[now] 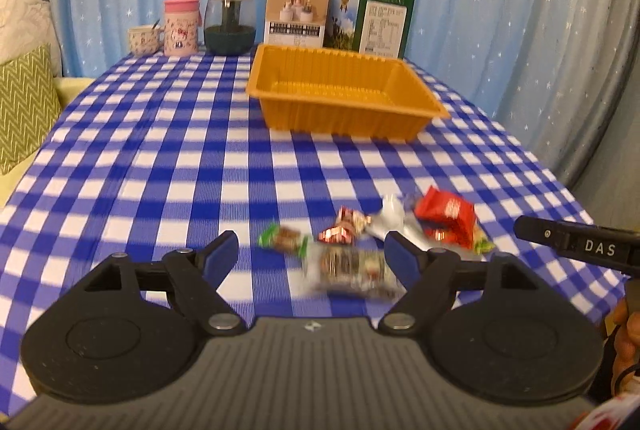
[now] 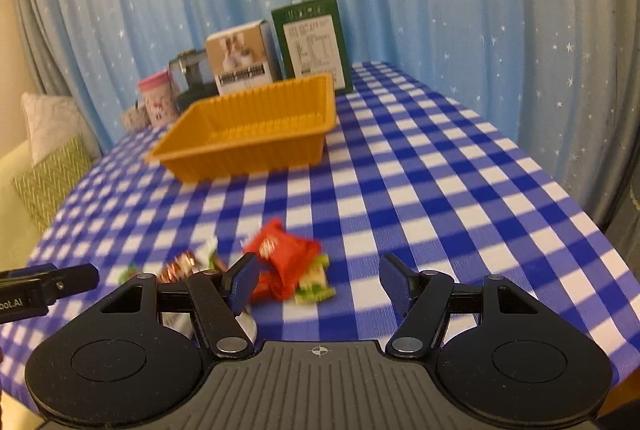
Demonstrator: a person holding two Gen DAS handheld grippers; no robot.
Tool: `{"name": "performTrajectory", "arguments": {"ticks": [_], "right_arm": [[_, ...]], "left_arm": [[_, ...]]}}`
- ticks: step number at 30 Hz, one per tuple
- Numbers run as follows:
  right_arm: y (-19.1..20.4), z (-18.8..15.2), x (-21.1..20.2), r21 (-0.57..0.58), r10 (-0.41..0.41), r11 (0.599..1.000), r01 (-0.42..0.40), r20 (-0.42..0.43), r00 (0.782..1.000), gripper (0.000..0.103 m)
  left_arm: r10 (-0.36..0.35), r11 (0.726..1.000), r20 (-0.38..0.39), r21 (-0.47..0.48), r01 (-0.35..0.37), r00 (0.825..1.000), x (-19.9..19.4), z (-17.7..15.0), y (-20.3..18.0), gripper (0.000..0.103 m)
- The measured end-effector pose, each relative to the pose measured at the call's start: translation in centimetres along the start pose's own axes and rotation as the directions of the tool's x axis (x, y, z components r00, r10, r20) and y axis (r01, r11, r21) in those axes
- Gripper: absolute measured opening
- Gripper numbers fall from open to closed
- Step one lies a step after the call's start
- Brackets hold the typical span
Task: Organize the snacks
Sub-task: 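Withdraw both tools from the tray back toward the snack pile, then grasp the clear pastry packet with the left tool while the right tool grasps the yellow candy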
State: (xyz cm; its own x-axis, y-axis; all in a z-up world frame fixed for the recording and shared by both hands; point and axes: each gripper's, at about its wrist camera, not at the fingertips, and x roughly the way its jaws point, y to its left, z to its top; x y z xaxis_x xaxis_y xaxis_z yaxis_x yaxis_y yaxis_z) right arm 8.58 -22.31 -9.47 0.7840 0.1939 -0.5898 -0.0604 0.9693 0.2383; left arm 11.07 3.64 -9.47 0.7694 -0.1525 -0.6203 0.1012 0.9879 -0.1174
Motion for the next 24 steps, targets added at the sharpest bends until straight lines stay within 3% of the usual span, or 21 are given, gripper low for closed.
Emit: {"name": "performTrajectory", "arguments": {"ticks": [14,24], "right_arm": [[-0.5,-1.4,1.6,-0.046,-0.020,0.999,0.018,-0.042,0.999,0.066],[-0.9,-1.4,2.7,-0.018,-0.030,0.999,0.029,-0.060,0.998,0.066]], "left_arm": [[0.001,0.999,-0.044,0.034,0.001,0.999,1.9,-1.2,-0.6,0.079],[-0.014,0.998,-0.070,0.056,0.018,0.997,4.7,-1.0,-1.7,0.086]]}}
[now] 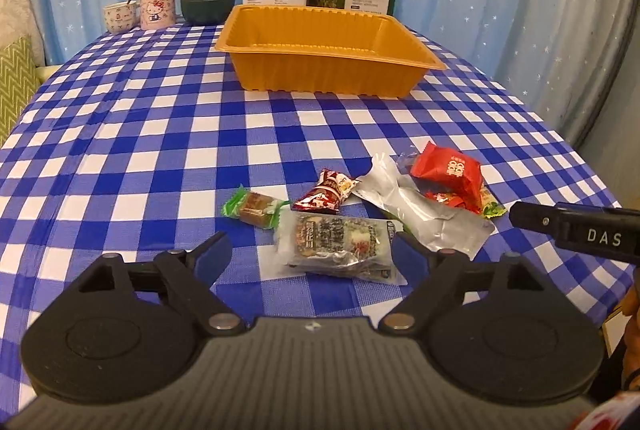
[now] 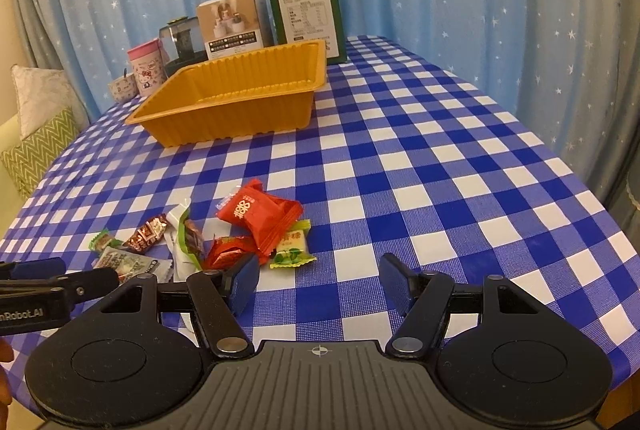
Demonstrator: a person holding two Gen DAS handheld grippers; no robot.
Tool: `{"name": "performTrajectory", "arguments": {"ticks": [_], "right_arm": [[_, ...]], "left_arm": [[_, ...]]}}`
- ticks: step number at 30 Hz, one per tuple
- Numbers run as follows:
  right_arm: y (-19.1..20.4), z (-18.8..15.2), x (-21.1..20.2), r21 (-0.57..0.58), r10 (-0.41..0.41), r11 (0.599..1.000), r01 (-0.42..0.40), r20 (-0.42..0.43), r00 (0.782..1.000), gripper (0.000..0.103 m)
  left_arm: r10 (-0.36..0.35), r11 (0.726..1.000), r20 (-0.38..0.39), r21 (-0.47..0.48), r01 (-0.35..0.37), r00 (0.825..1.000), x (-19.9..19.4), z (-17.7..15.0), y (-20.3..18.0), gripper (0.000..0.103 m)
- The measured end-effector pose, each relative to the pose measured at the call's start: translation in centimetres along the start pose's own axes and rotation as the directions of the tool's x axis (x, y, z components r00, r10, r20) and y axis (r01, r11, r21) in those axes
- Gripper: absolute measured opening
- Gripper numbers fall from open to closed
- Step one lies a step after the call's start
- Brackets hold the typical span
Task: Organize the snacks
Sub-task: 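Grasp the clear pastry packet with the left tool while the right tool grasps the yellow candy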
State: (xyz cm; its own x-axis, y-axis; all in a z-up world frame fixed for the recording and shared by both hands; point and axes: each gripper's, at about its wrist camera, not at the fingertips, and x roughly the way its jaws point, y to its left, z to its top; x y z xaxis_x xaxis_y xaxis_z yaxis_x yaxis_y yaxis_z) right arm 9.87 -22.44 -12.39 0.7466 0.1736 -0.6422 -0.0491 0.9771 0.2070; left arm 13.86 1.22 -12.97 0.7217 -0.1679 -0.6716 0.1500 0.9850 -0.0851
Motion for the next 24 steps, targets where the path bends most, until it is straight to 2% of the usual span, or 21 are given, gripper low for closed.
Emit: {"name": "performTrajectory", "arguments": {"ticks": [4,14,17,21,24], "right_arm": [[-0.4,0.0,0.3,0.020,-0.006,1.000,0.006,-0.004,1.000,0.066],[-0.8,0.1,1.0,0.045,-0.020,0.999,0.021,-0.018,1.000,0.066],[-0.9,0.1,1.2,0.053,-0.025,0.998,0.026,-0.023,0.999,0.066],[-0.8,0.1,1.6,0.047,-0.029,0.998,0.030,-0.029,0.999,0.066],[-0.7,0.2,1.9,0.035,-0.030,0.999,0.031,-0.033,0.999,0.066]], "left_arm": [[-0.013,1.000,0.004,0.017,0.013,1.000,0.6,0.2,-0.6,0.098],[-0.005,0.997,-0.038,0.082,0.008,0.999,3.0,-0.1,-2.3,0.100],[0.003,0.996,-0.042,0.086,0.000,0.999,3.5,-0.3,-2.5,0.098],[0.011,0.995,-0.044,0.101,-0.006,0.999,3.8,-0.5,-2.5,0.087],[0.010,0.994,-0.037,0.107,-0.005,0.999,3.6,-0.6,-2.6,0.084]]}}
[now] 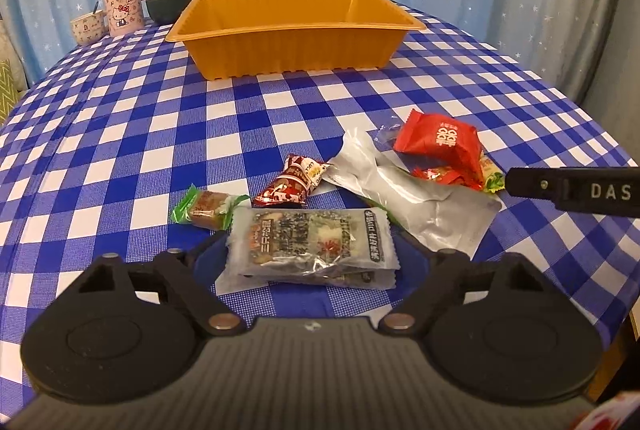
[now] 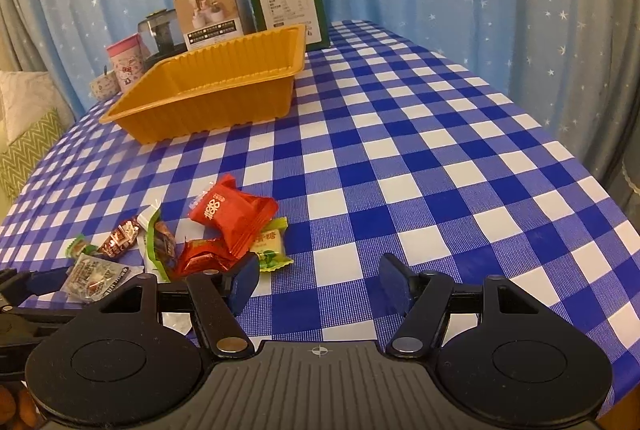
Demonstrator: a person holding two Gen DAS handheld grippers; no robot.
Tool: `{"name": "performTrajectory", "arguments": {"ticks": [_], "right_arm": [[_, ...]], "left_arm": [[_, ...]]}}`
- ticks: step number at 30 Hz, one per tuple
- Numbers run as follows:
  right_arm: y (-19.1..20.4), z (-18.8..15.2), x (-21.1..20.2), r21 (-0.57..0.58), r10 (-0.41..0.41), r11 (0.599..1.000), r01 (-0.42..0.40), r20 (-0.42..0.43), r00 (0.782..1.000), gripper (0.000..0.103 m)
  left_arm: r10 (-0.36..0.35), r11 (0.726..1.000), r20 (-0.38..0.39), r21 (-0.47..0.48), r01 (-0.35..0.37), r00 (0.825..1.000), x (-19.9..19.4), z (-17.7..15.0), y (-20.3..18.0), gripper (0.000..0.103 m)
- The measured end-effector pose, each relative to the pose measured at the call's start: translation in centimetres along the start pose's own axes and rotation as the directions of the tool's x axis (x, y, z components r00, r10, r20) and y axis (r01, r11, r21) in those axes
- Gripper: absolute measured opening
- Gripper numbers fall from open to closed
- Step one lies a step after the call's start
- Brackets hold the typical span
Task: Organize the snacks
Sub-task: 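Grasp the clear pastry packet with the left tool while the right tool grasps the yellow candy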
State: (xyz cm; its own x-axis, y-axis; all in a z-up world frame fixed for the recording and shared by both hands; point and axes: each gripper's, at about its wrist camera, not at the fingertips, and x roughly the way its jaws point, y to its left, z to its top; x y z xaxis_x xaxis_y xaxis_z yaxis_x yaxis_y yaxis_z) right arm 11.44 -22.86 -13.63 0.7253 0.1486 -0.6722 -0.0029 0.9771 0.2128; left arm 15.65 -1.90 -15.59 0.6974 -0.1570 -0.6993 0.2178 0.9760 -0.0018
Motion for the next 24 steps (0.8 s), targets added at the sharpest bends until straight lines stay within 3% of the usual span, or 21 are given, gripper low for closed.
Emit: {"name": "performTrajectory", "arguments": {"ticks": [16,19,24], "right_arm": [[2.1,0.0,1.9,-0.170,0.026,0.985,-0.026,-0.002,1.000,0.066],[2.7,0.0,2.4,-0.208,0.018,0.978,-0.017,0.000,1.000,0.052],[2.4,0.1,2.6,-0.181,0.010,0.983,-0.011,-0.009,1.000,0.044]], "left_arm": [[-0.010,0.999,0.002,-0.034,0.010,1.000,-1.4,0.0,1.0,0.082],[-0.013,0.999,-0.001,-0.035,0.013,1.000,-1.3,-0.1,1.0,0.082],[-0.013,0.999,0.002,-0.041,0.013,1.000,-1.3,0.0,1.1,0.082]]}}
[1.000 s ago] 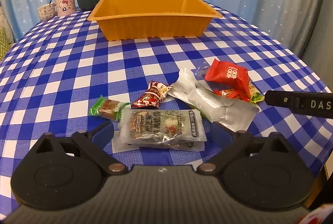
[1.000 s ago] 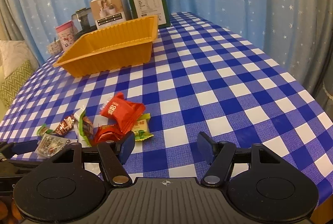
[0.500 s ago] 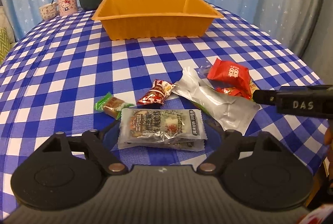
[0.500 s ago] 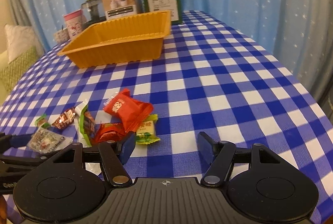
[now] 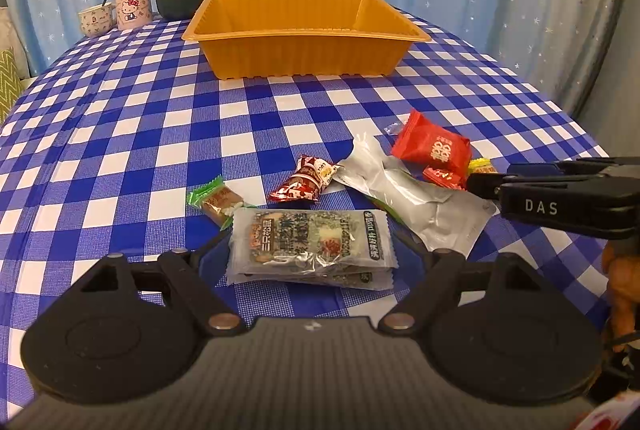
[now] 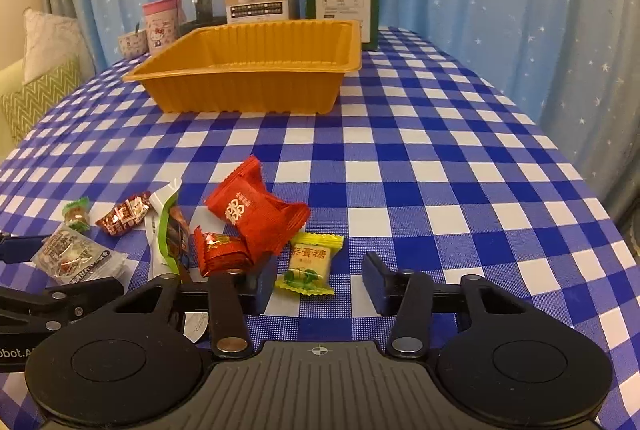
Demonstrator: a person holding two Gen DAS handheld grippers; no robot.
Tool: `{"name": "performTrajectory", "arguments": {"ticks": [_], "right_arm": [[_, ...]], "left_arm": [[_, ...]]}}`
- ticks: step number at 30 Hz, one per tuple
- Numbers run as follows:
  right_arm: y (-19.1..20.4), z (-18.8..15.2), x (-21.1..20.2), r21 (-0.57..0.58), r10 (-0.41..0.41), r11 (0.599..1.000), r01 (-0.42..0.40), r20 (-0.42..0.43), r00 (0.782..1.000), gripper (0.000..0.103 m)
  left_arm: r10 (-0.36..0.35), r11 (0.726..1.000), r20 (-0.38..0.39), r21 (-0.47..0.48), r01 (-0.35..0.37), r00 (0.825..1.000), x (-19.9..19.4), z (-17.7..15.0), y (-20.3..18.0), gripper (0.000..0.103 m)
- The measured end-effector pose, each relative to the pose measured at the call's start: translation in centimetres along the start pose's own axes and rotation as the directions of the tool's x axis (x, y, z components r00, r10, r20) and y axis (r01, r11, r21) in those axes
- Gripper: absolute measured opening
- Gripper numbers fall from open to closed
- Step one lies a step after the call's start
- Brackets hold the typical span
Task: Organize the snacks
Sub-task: 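Grasp the clear pastry packet with the left tool while the right tool grasps the yellow candy, then carry the pastry packet and yellow candy over the orange tray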
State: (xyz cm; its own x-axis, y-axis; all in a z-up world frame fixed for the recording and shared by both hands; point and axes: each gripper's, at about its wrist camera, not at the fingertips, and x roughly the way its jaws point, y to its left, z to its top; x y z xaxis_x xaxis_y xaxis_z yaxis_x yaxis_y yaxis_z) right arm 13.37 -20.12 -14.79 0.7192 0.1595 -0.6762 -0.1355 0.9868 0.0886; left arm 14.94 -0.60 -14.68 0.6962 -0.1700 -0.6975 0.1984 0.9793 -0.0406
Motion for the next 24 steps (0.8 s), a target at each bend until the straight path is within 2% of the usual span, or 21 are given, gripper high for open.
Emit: {"name": "performTrajectory", "arguments": {"ticks": [4,5,11,24], "right_arm": [[-0.1,0.1,0.0,-0.011,-0.015,1.000,0.015,0.002,1.000,0.035],[0.1,0.1,0.0,-0.025,-0.016,1.000,0.016,0.002,1.000,0.030],[0.8,0.0,-0.4,-0.060,-0.020,0.998,0.020,0.005,1.000,0.028],[0.4,0.5,-2.5,-0.006,-0.023,1.000,0.024,0.060,0.998,0.026]], "left_arm": [[-0.005,1.000,-0.001,0.000,0.005,1.000,-0.1,0.0,-0.1,0.082],[-0.007,1.000,0.001,0.001,0.007,1.000,-0.1,0.0,-0.1,0.082],[-0.006,1.000,0.015,0.000,0.006,1.000,-0.7,0.1,0.0,0.082],[-0.001,1.000,0.047,-0.007,0.001,0.999,-2.1,0.4,0.3,0.082]]}}
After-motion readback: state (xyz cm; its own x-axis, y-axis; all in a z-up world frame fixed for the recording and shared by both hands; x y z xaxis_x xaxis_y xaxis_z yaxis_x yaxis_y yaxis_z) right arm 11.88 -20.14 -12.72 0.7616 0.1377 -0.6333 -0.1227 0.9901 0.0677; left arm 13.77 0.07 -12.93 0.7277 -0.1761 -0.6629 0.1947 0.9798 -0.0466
